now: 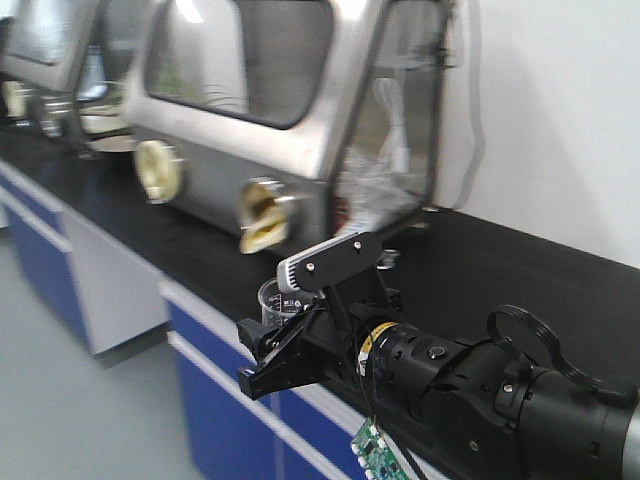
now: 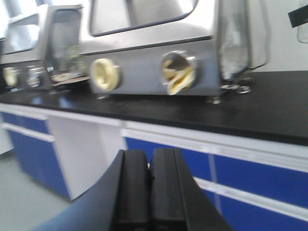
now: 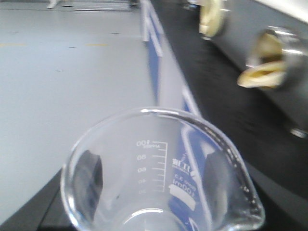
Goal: Pick beaker and place in left cabinet
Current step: 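Hold the beaker in the right gripper while the base drives to the cabinet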
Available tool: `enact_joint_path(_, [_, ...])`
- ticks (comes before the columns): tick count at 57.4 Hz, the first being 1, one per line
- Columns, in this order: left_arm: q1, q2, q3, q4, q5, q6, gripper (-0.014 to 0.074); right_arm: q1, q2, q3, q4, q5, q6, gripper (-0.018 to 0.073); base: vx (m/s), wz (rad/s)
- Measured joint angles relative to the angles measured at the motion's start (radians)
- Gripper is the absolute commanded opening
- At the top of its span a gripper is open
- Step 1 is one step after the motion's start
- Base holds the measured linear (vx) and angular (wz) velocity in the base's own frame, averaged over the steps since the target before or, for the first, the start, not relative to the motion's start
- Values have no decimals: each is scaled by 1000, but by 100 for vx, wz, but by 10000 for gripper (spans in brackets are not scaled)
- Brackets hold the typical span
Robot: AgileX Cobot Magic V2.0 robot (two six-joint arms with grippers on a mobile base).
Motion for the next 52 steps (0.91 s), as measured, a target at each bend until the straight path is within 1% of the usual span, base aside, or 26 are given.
enact_joint_path(23, [0,0,0,0,0,0,1,0,0,0,0,0,0,-9,3,79])
enact_joint_path(52, [0,0,0,0,0,0,1,0,0,0,0,0,0,-9,18,59])
